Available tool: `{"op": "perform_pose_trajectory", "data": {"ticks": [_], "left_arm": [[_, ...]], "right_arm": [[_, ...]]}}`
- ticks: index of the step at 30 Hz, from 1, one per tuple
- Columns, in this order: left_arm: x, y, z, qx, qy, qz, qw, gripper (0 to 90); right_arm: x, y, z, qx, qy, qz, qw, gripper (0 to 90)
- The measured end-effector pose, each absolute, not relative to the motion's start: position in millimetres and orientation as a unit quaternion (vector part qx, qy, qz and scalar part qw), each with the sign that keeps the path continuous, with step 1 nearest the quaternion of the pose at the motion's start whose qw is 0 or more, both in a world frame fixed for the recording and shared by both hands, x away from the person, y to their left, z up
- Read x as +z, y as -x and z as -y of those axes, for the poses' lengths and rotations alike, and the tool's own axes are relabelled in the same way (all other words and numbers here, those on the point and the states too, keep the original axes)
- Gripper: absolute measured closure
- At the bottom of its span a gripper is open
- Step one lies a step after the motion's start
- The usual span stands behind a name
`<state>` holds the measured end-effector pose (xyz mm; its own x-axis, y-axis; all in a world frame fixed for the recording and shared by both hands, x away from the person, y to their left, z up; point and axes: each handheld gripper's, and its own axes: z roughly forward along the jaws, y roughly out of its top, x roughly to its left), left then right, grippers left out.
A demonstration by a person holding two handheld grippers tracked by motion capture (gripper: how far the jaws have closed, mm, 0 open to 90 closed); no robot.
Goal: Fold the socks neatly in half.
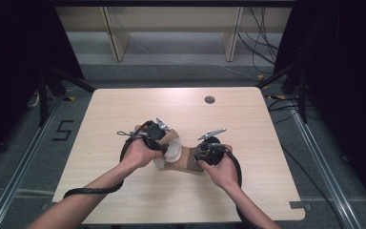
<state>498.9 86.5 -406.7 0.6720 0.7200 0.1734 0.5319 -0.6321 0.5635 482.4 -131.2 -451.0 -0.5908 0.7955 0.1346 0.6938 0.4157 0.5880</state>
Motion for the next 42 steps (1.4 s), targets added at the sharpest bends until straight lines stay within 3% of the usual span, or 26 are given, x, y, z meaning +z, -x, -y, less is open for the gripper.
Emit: {"op": "perform_pose_trajectory", "data": {"ticks": [4,42], "left_arm": [[-406,-498,-83,0.199,-0.883,-0.353,0.236,56.7],[-410,-486,-41,0.241,-0.892,-0.313,0.221,56.3]], "right_arm": [[-458,-482,132,0.295,-0.463,-0.834,0.063,85.1],[-467,-486,133,0.311,-0.454,-0.832,0.073,86.8]]}}
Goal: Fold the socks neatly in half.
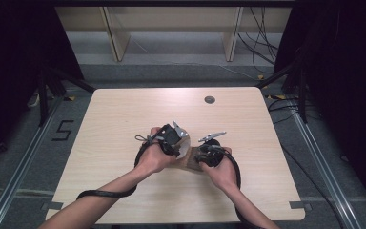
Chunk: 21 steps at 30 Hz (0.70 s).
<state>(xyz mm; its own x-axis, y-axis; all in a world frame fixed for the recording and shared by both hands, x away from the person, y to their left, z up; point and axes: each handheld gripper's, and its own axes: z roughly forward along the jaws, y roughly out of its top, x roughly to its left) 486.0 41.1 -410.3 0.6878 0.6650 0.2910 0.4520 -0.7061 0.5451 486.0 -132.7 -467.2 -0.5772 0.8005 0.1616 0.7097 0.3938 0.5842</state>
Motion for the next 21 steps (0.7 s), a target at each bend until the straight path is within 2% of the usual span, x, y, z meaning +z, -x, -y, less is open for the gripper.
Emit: {"op": "perform_pose_trajectory", "data": {"ticks": [21], "left_arm": [[-418,-477,-21,0.254,-0.898,-0.286,0.219,55.3]], "right_arm": [[-468,-486,134,0.315,-0.466,-0.824,0.069,86.8]]}}
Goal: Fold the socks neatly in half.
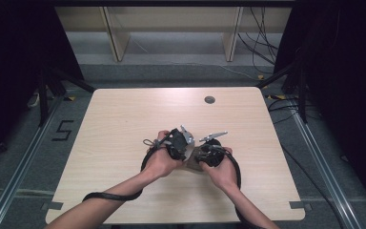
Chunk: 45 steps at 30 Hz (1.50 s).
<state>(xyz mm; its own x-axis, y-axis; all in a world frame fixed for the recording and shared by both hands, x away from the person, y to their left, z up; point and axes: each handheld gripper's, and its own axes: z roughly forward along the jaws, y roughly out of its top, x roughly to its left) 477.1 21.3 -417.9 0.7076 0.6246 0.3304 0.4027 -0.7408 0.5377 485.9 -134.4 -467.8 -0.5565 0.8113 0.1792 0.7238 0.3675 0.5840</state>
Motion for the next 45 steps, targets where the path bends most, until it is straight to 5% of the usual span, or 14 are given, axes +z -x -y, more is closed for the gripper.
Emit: {"op": "perform_pose_trajectory", "data": {"ticks": [45], "left_arm": [[-422,-469,4,0.259,-0.902,-0.25,0.238,54.3]], "right_arm": [[-465,-483,164,0.313,-0.505,-0.801,0.075,90.0]]}}
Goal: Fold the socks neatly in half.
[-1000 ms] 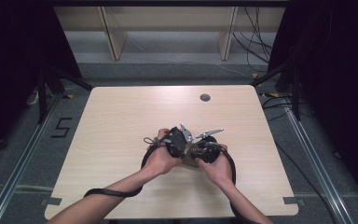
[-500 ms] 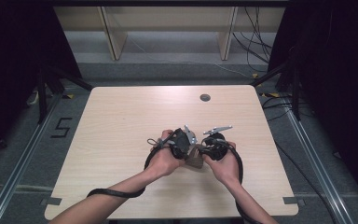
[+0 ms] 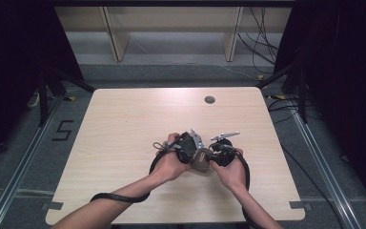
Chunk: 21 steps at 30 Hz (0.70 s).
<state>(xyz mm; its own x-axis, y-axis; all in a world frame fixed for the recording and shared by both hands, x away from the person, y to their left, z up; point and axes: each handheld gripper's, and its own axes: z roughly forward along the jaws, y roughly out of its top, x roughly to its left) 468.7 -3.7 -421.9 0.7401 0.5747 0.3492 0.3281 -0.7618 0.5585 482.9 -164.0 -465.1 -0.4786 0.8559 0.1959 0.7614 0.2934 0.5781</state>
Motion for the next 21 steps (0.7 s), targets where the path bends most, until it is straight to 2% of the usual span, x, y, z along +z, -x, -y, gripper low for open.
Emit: {"op": "perform_pose_trajectory", "data": {"ticks": [21], "left_arm": [[-428,-462,19,0.24,-0.905,-0.231,0.264,51.8]], "right_arm": [[-464,-484,175,0.335,-0.525,-0.782,0.042,89.3]]}}
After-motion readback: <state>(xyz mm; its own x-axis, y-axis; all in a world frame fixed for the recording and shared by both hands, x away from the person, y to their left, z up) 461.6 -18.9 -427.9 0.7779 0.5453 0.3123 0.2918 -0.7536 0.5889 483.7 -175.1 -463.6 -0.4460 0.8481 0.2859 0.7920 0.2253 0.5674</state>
